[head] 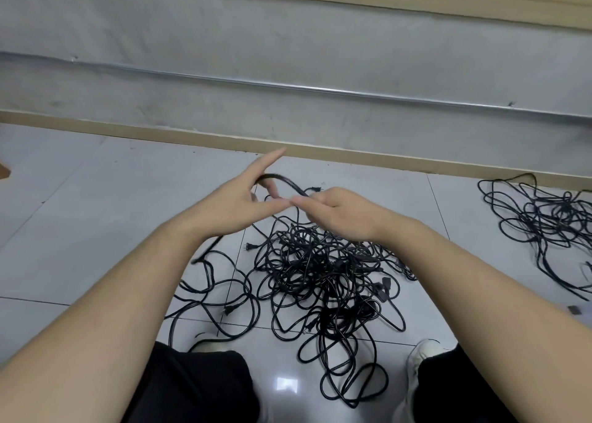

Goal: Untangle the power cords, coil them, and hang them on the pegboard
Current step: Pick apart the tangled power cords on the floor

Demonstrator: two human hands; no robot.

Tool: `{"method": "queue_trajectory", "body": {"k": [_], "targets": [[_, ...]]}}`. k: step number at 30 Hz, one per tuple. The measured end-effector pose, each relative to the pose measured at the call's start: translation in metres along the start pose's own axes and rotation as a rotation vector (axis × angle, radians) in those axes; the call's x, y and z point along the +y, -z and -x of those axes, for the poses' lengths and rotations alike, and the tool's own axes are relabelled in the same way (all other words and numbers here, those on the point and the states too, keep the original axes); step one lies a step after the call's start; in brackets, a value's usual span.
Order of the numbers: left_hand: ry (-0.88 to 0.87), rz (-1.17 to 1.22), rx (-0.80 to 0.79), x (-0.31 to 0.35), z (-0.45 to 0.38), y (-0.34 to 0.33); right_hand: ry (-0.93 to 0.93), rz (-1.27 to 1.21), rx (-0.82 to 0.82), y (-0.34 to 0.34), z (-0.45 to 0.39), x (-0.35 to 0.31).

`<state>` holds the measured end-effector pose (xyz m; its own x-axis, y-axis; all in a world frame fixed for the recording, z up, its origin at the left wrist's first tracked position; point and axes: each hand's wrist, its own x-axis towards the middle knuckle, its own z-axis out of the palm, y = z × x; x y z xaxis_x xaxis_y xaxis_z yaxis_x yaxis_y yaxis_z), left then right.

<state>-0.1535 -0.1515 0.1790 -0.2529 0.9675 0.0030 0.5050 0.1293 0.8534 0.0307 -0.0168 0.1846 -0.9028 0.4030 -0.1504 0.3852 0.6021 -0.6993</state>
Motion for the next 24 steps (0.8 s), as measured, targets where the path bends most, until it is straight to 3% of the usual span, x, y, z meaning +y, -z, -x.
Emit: {"method": "queue_trajectory", "body": {"k": [4, 9, 12, 16, 20, 22, 24], "targets": [[-0.066, 0.112, 0.121, 0.018, -0.001, 0.003, -0.032, -0.137, -0.052, 0.008, 0.006, 0.016], [0.063, 0.254, 0.348, 0.001, 0.0, 0.021, -0.167, 0.051, -0.179, 0.004, 0.016, 0.061], [0.118, 0.27, 0.432, -0.019, 0.001, 0.027, -0.237, 0.079, -0.122, 0.004, 0.018, 0.077], [0.11, 0.082, 0.45, -0.032, -0.002, 0.025, -0.196, 0.145, -0.092, 0.006, 0.012, 0.059], [0.116, -0.204, 0.343, -0.029, -0.002, 0.033, -0.106, 0.134, -0.058, 0.013, 0.01, 0.023], [0.033, -0.419, 0.297, -0.02, -0.002, 0.037, -0.061, 0.173, -0.076, 0.015, 0.013, 0.01], [-0.031, -0.469, 0.211, -0.007, -0.001, 0.032, -0.023, 0.168, -0.078, 0.013, 0.014, -0.001]]}}
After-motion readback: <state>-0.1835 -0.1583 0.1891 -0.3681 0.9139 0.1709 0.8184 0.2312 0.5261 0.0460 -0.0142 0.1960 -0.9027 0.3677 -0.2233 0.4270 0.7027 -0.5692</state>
